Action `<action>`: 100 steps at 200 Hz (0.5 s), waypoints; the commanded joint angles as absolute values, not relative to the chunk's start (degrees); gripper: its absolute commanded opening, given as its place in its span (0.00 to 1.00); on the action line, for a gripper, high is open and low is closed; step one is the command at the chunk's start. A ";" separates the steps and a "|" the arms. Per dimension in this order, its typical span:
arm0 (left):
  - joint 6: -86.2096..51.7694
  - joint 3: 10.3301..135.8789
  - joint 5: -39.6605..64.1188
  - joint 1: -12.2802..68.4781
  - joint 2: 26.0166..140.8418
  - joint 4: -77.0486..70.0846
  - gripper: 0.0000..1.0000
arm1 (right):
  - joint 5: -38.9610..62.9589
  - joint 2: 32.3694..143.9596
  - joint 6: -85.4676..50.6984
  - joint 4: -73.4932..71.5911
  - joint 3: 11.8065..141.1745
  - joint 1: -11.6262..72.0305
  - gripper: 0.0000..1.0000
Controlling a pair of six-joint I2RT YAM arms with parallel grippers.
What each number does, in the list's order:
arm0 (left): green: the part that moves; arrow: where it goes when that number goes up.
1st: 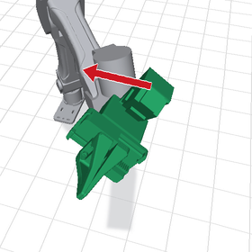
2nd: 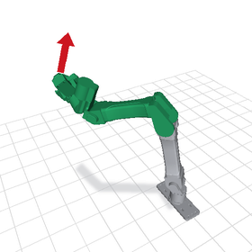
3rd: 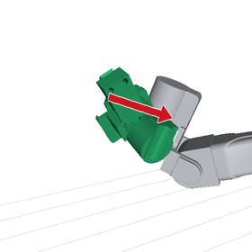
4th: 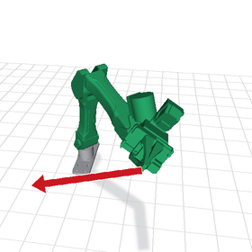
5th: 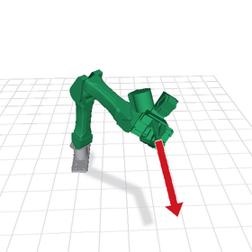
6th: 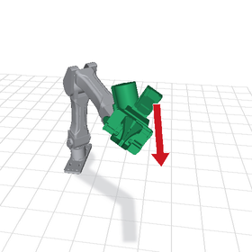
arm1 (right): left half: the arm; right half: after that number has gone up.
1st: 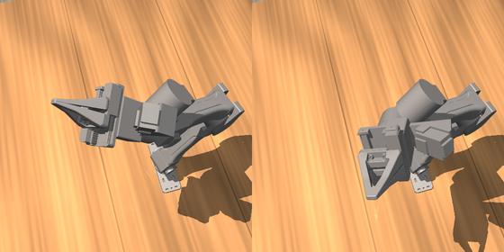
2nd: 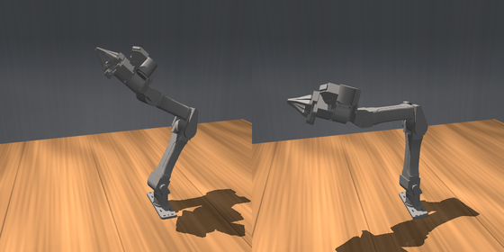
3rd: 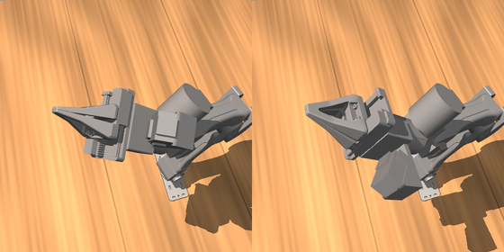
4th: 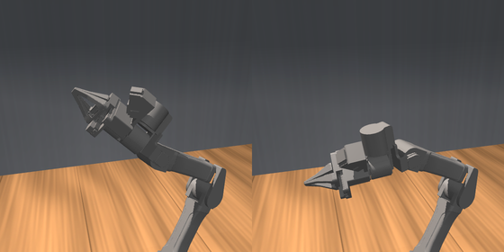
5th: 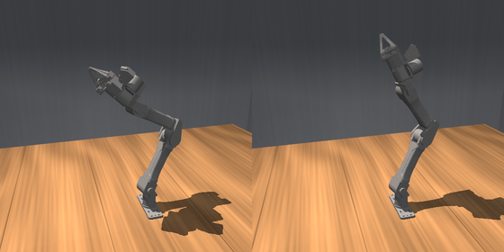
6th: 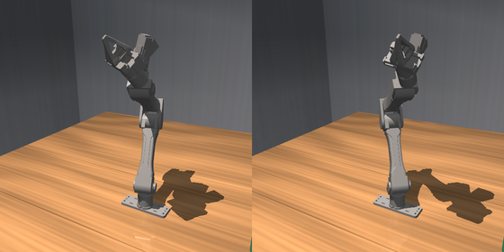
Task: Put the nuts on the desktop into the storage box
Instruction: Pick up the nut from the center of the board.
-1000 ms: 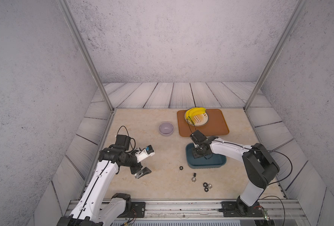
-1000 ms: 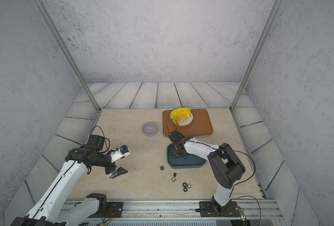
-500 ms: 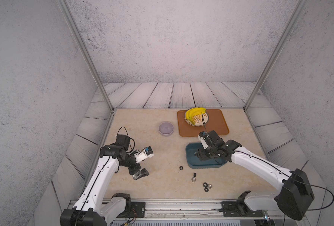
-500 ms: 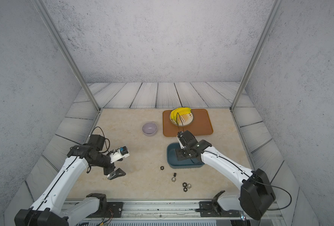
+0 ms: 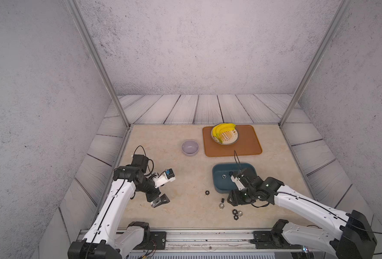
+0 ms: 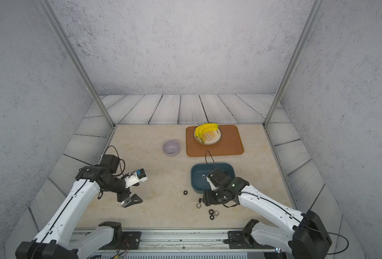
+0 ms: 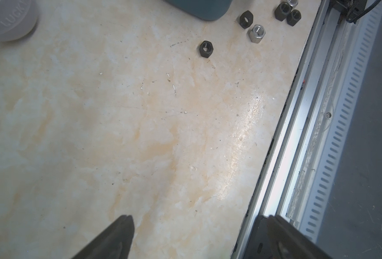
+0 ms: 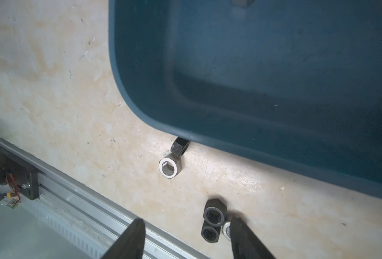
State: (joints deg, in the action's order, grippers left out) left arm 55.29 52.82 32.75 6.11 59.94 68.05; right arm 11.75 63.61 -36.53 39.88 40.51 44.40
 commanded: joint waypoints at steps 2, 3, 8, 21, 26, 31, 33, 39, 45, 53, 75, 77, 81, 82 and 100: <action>55.68 53.32 33.25 5.55 59.34 69.62 0.99 | 9.06 65.28 -40.05 35.25 40.13 45.72 0.64; 55.66 53.29 33.19 5.54 59.33 69.62 0.98 | 9.01 65.38 -40.06 35.12 40.10 45.71 0.63; 55.59 53.37 33.14 5.55 59.49 69.57 0.98 | 8.41 65.86 -40.04 34.51 40.00 46.10 0.63; 55.17 53.37 33.17 5.62 59.59 69.28 0.98 | 7.08 67.30 -40.07 32.65 39.74 47.39 0.62; 54.92 53.36 33.42 5.59 59.62 68.97 0.98 | 7.22 67.99 -40.16 31.82 39.61 47.73 0.62; 54.53 53.30 33.79 5.59 59.60 68.67 0.98 | 7.45 68.72 -40.38 30.35 39.32 48.10 0.62; 54.46 53.27 33.89 5.62 59.59 68.52 0.98 | 7.47 68.99 -40.46 30.00 39.18 48.26 0.62; 54.32 53.17 34.59 5.56 59.70 68.26 0.98 | 7.16 69.88 -41.09 29.11 38.94 48.76 0.61; 54.27 53.01 35.23 5.60 59.68 68.00 0.98 | 6.39 70.84 -41.46 28.65 38.84 49.38 0.60; 53.25 53.04 35.78 5.62 59.70 67.19 0.98 | 5.10 72.03 -41.57 28.22 38.72 50.14 0.59; 52.16 53.61 36.91 5.57 59.85 66.23 0.98 | 2.64 75.12 -41.71 27.98 39.44 51.29 0.57; 52.19 53.66 36.96 5.55 59.96 66.26 0.98 | 2.64 75.36 -41.70 27.85 39.46 51.32 0.57; 52.21 53.82 37.11 5.69 60.03 66.27 0.98 | 2.68 75.84 -41.63 27.43 39.46 51.33 0.57; 52.21 53.85 37.10 5.66 60.07 66.27 0.98 | 2.66 75.89 -41.56 27.25 39.46 51.33 0.57; 52.44 54.02 37.25 5.64 60.39 66.60 0.99 | 2.22 78.08 -41.40 26.09 39.72 51.37 0.55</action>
State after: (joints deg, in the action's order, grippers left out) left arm 53.10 52.82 35.22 6.11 60.03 66.37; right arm 5.28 76.09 -40.71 28.23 39.48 51.16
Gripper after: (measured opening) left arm 0.985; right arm 0.559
